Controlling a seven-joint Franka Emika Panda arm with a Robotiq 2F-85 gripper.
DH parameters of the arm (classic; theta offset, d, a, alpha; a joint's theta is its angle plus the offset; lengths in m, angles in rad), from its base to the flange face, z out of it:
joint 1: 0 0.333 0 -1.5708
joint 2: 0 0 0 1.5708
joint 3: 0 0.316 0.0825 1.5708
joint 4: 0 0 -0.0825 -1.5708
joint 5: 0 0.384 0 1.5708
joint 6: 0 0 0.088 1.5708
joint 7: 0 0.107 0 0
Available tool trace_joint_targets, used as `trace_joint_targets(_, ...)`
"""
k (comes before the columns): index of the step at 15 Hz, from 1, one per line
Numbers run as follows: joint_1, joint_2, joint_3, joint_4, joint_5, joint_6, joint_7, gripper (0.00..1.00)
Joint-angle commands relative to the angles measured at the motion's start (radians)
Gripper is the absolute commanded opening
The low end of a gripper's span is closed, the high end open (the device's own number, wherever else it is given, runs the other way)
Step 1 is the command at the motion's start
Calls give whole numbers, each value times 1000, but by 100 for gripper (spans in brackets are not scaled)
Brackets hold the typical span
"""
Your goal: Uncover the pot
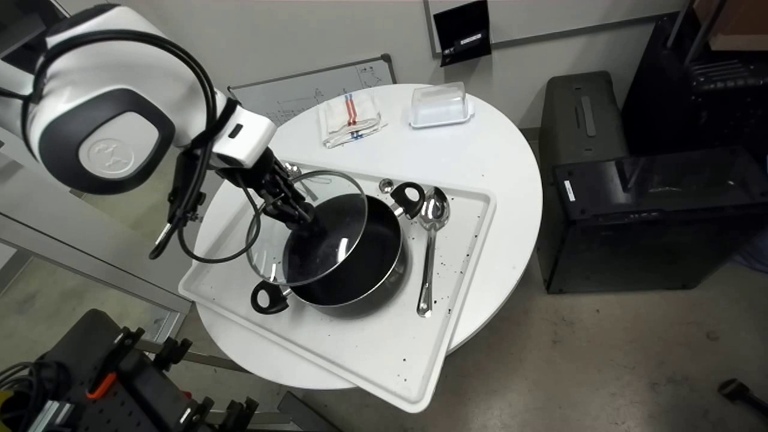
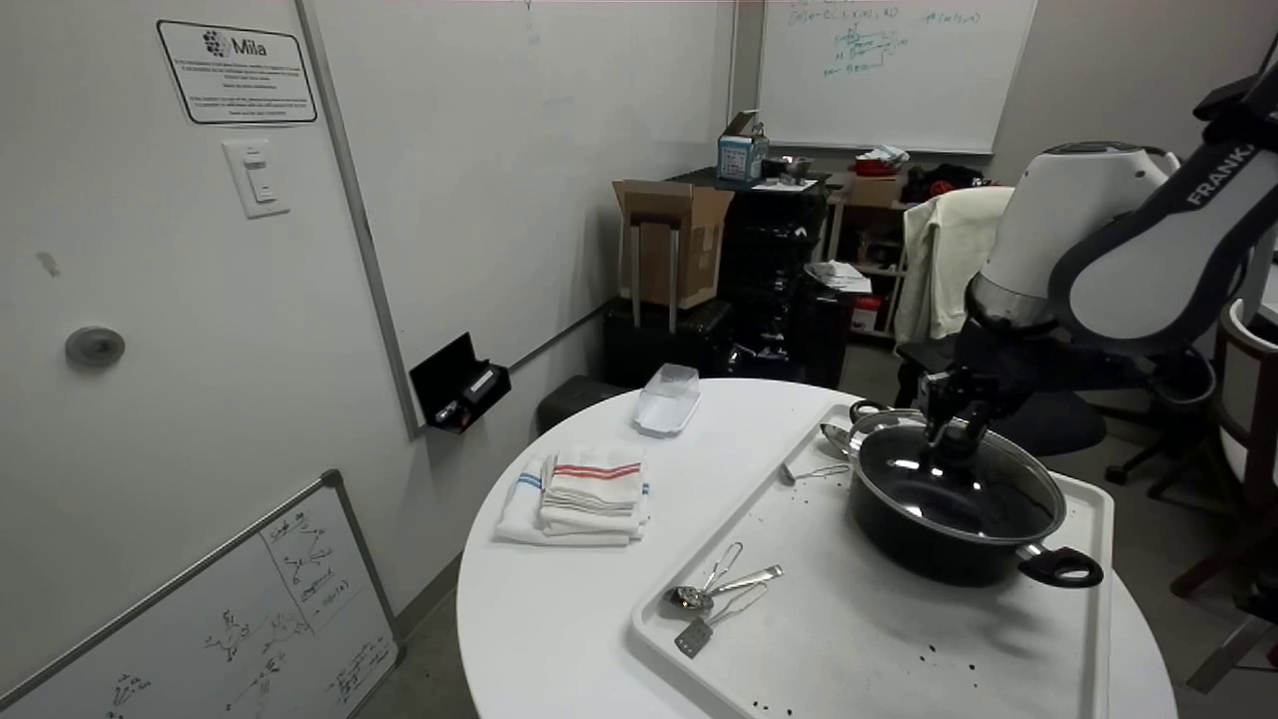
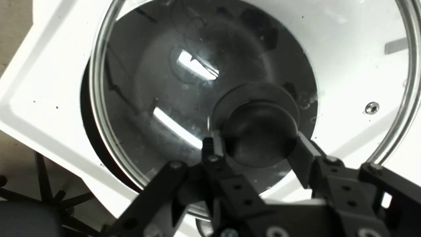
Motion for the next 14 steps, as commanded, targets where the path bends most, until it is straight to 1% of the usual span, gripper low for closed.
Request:
trace_joint_targets(1,71,-36,-2,-43,-40,24,3,25)
trace_joint_targets(3,127,-29,-6,-49,-68,29,18,25)
trace_joint_targets(10,359,16,-46,-41,-186,56,101,25)
trace_joint_targets(12,412,40,-54,-30,-207,64,116,25)
trace_joint_targets(14,437,76,-48,-13,-198,82,109,25)
